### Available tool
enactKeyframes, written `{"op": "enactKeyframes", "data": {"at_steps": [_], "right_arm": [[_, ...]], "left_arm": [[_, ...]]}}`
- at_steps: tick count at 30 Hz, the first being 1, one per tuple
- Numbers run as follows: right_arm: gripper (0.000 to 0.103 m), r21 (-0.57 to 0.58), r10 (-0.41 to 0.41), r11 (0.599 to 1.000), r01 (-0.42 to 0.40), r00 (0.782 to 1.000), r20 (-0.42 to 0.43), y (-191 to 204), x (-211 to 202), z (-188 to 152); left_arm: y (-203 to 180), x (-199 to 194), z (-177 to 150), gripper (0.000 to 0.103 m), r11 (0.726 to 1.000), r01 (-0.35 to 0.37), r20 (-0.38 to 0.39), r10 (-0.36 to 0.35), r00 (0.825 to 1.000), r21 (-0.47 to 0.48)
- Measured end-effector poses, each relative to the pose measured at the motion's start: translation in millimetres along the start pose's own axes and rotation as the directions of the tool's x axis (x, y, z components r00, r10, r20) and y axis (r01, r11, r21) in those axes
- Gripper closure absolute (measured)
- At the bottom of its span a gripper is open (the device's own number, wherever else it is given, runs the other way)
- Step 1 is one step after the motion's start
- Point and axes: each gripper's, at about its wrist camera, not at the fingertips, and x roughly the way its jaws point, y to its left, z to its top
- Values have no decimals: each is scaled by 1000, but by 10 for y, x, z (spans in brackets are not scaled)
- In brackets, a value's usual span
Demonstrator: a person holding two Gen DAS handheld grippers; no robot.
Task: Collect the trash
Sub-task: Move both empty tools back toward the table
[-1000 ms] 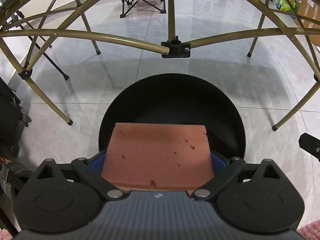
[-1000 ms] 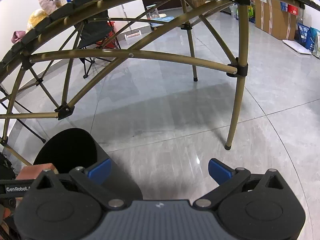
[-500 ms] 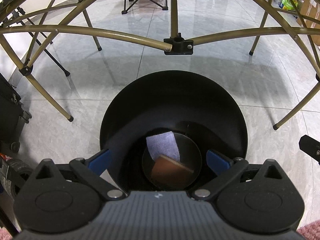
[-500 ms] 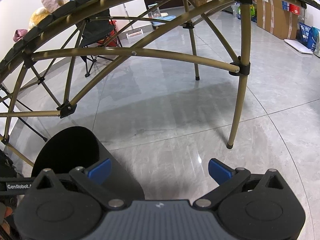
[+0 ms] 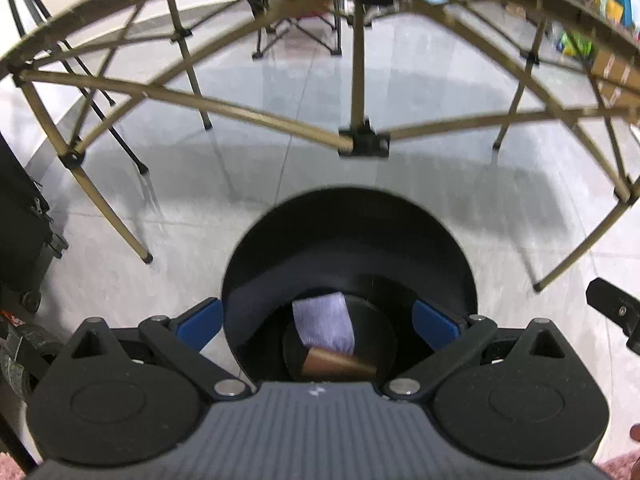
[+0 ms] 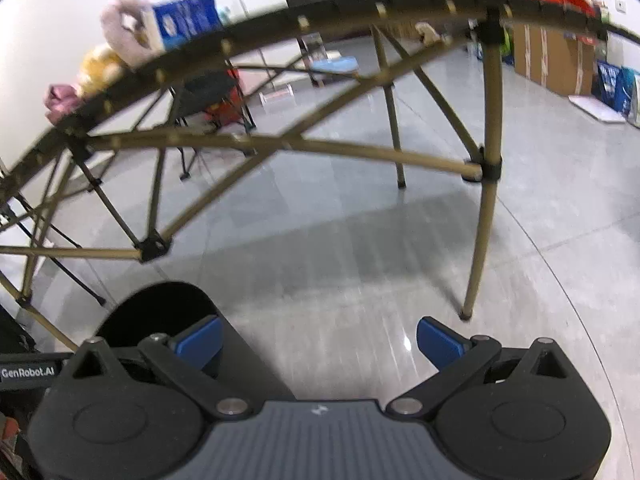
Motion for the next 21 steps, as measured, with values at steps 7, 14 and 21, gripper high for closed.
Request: {"op": "enactKeyframes", "data": {"at_steps": [7,14,21], "right_arm": [[0,-52,34,998,-29,996,87,190,-275,137],[0,-123,47,992,-20,974,222,422,-651,343],[0,-176,87,984,-26,934,345,609,-916,660]], "left_arm": [[149,-372,105,0,999,2,129,2,992,-38],[295,-812,268,0,997,20,248,-1,969,-76],[389,-1170,471,0,996,2,358,29,933,-87]]}}
